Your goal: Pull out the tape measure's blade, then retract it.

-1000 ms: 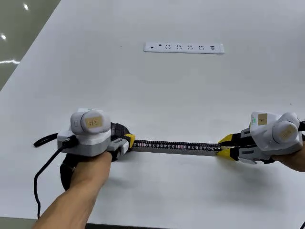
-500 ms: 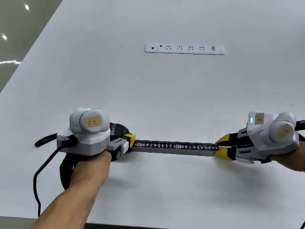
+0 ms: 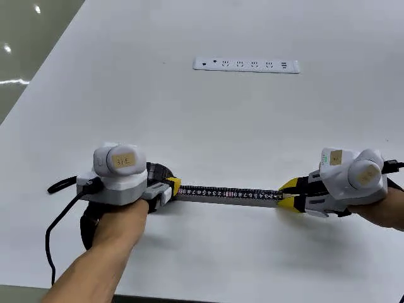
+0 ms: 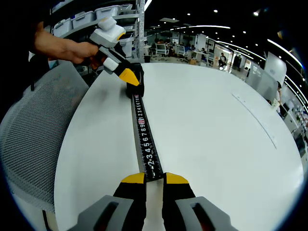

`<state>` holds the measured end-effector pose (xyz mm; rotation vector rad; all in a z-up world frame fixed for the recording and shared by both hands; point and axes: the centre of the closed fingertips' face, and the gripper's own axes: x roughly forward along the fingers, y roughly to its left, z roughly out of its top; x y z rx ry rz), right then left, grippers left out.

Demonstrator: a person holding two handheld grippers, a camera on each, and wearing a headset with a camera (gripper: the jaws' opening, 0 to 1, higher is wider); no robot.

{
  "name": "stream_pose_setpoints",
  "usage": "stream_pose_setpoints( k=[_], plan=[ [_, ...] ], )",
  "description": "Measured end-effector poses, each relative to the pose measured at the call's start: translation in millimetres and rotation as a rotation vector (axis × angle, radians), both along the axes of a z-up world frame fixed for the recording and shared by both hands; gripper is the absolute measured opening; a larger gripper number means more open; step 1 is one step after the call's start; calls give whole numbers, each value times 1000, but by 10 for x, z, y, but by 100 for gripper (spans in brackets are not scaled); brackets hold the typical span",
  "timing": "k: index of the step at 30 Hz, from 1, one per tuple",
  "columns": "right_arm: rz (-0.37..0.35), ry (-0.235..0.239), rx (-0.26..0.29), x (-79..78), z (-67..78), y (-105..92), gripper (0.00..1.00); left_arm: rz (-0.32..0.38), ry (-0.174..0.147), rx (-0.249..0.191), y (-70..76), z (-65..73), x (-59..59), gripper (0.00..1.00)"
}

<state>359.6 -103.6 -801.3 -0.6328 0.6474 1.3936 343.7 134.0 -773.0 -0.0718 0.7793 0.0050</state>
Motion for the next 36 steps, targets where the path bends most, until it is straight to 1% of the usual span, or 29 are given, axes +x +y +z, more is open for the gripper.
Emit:
stream_pose_setpoints(
  k=[8, 30, 36],
  plan=[
    [4, 2, 8, -13, 15, 90, 8, 0, 1, -4, 11, -1, 8, 55],
    [4, 11, 17, -13, -8, 200, 8, -2, 5, -7, 3, 12, -9, 55],
    [6, 13, 23, -19, -4, 260, 8, -3, 7, -8, 3, 8, -5, 55]
  ],
)
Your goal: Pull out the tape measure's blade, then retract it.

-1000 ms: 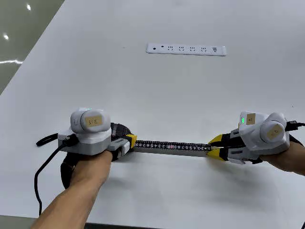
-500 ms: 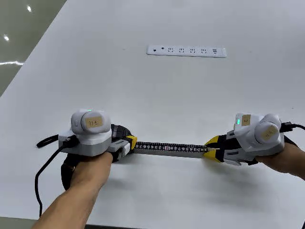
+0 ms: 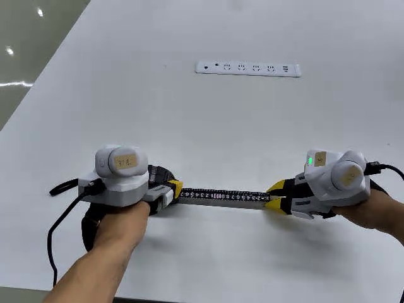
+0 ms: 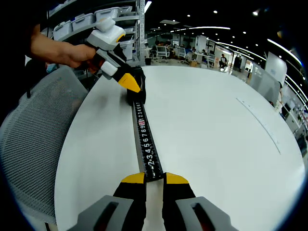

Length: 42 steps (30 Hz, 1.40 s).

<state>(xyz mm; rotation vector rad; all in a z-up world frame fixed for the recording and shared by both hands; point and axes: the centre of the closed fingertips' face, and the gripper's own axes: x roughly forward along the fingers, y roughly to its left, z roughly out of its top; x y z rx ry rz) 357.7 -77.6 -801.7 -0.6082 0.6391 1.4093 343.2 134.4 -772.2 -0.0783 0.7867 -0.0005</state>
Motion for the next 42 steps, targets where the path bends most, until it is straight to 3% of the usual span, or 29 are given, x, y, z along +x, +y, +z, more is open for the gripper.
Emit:
stream_pose_setpoints(
  k=[42],
  plan=[
    [13, 10, 33, -38, -6, 349, 8, -3, 8, -9, 7, -8, 14, 55]
  ],
)
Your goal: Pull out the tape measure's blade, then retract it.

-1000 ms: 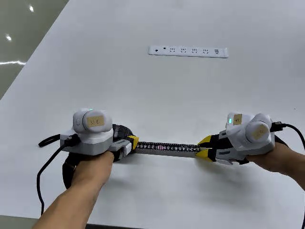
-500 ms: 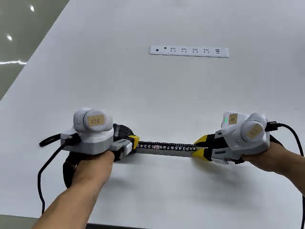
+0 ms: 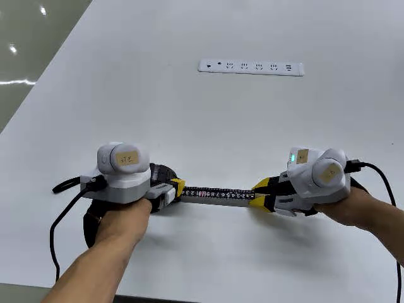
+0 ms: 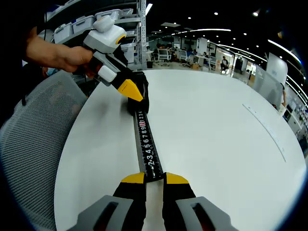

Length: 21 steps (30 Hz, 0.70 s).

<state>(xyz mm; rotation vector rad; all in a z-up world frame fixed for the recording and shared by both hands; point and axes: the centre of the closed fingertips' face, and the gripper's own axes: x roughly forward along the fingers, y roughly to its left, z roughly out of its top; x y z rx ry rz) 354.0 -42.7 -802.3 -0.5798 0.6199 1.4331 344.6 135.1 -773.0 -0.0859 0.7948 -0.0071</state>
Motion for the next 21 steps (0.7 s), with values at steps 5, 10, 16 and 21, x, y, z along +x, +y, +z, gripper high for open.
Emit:
stream_pose_setpoints(
  k=[5, 10, 16, 21],
  plan=[
    [3, 2, 7, -9, 6, 55, 8, 0, 1, -3, 3, -2, 3, 55],
    [8, 3, 12, -16, 9, 110, 8, 0, 2, -5, 2, -1, -1, 55],
    [12, 4, 15, -22, 10, 153, 8, 1, 3, -9, -1, 5, -8, 55],
    [14, 4, 17, -39, 12, 193, 8, -1, 4, -9, -3, 5, -10, 55]
  ],
)
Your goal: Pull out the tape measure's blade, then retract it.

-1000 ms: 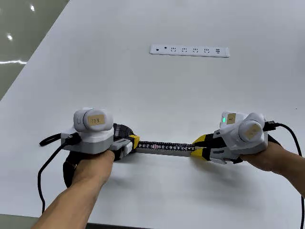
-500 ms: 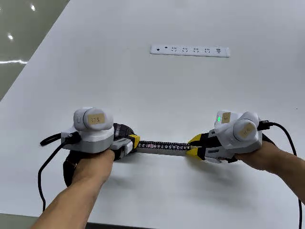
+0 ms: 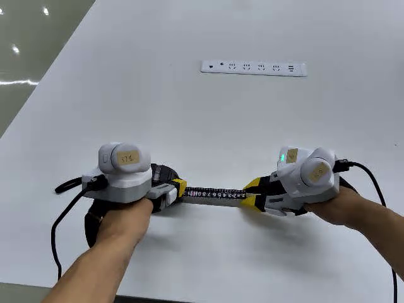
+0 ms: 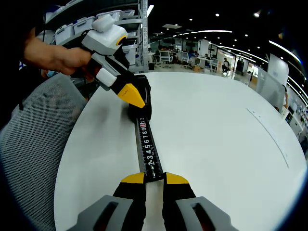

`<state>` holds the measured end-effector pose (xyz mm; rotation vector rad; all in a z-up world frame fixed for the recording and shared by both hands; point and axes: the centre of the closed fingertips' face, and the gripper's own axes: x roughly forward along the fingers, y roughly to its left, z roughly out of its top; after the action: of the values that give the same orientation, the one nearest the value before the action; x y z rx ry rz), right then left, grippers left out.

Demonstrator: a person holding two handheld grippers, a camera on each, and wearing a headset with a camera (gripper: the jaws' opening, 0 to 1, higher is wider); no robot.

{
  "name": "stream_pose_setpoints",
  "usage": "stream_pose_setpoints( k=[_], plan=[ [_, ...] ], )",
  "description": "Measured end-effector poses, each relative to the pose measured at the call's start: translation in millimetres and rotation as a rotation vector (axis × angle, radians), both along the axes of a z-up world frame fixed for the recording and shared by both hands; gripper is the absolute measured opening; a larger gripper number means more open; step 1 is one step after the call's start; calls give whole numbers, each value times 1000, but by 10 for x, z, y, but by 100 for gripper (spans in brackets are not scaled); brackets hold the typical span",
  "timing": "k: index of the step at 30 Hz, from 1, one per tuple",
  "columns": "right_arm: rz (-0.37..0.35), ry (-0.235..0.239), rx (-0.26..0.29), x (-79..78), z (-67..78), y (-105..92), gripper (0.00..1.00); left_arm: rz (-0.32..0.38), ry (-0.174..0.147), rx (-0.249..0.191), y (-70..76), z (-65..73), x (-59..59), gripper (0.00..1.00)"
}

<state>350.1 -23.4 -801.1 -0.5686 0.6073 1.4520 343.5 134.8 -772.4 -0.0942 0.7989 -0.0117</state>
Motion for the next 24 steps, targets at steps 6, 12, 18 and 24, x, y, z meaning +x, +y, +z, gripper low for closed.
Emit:
stream_pose_setpoints(
  k=[6, 12, 18, 24],
  plan=[
    [1, 2, 4, -3, 1, 36, 8, 0, 1, -3, -1, 2, -3, 55],
    [6, 2, 7, -12, -1, 88, 8, 1, 2, -6, -6, 8, -6, 56],
    [11, 5, 11, -20, -3, 140, 9, 1, 3, -9, -9, 14, -12, 56],
    [15, 5, 16, -23, 0, 186, 9, 1, 4, -13, -3, 11, -8, 56]
  ],
)
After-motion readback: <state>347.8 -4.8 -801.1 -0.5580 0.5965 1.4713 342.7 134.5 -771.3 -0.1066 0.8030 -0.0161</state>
